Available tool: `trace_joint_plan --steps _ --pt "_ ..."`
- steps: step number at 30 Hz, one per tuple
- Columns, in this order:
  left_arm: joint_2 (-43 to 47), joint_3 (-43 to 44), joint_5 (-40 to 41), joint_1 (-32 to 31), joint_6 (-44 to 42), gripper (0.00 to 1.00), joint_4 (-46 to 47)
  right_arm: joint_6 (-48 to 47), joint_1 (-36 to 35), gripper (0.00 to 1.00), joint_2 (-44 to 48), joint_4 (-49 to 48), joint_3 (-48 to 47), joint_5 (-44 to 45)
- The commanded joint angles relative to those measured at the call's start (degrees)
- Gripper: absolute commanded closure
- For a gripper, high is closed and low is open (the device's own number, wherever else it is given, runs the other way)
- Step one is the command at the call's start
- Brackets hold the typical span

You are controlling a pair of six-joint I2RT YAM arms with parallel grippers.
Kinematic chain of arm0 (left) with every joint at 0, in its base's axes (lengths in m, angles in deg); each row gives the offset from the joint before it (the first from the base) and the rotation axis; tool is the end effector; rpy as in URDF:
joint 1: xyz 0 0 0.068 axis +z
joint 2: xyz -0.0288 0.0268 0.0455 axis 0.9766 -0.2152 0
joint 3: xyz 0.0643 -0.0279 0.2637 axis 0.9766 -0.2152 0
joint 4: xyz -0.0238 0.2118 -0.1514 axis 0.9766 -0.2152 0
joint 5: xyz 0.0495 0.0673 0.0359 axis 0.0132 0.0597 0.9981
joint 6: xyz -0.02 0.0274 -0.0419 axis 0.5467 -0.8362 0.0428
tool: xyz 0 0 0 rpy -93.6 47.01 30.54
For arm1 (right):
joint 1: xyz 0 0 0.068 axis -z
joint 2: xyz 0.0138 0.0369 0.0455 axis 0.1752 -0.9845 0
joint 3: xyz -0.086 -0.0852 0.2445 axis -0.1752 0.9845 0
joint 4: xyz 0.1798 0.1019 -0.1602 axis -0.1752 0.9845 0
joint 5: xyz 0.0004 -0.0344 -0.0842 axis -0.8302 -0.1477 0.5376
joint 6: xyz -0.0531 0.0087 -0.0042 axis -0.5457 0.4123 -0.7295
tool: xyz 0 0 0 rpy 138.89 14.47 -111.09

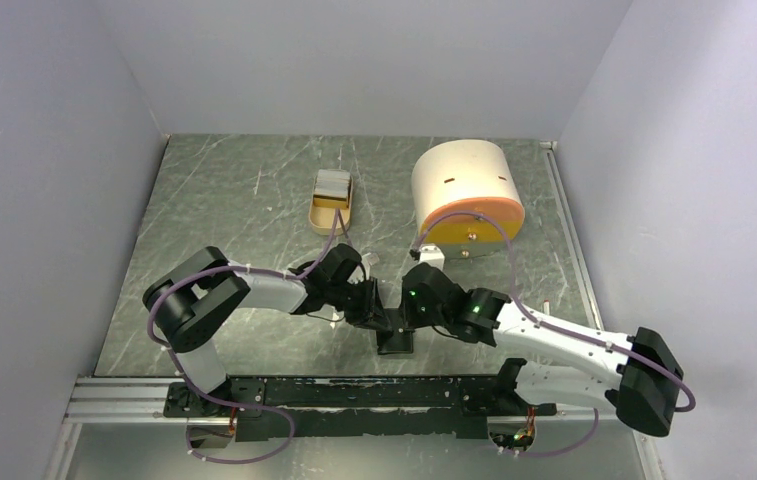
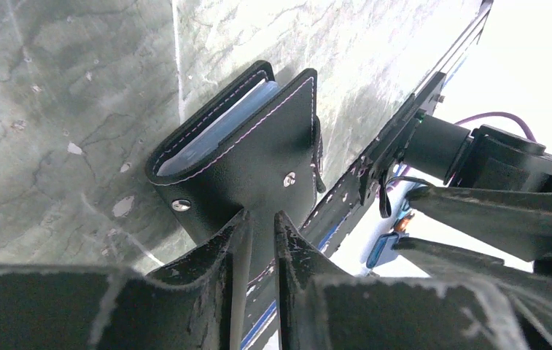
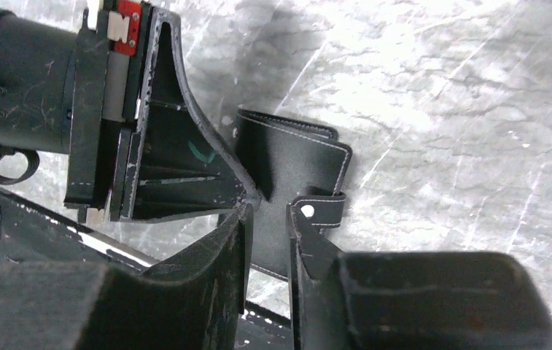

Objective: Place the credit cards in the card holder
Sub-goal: Close the card holder at the center of the board.

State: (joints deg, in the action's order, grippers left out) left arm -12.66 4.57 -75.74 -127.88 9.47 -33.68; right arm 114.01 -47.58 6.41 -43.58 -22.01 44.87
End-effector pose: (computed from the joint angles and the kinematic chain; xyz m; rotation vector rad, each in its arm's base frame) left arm 0.1886 -0.2553 0.1210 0.1946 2.7599 -1.3492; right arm 0.1202 0.1729 0.2135 -0.2488 2.4552 0.4612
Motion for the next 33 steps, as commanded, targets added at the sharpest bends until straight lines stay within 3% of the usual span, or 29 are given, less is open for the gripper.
trace_joint_plan --steps 1,17,33 --pt "0.10 2.82 2.74 -0.50 0.25 0.77 -5.25 -0.88 1.78 0.74 0.99 1.23 0.66 2.08" --pt "-2.33 5.76 4.36 -0.67 0.20 0.78 -8.93 0.66 8.56 0.80 -0.47 -13.25 11.21 -13.18" --pt "-3.09 5.30 2.32 -1.29 0.78 0.79 -5.71 0.77 8.70 0.82 -2.16 -15.01 12.77 -16.03"
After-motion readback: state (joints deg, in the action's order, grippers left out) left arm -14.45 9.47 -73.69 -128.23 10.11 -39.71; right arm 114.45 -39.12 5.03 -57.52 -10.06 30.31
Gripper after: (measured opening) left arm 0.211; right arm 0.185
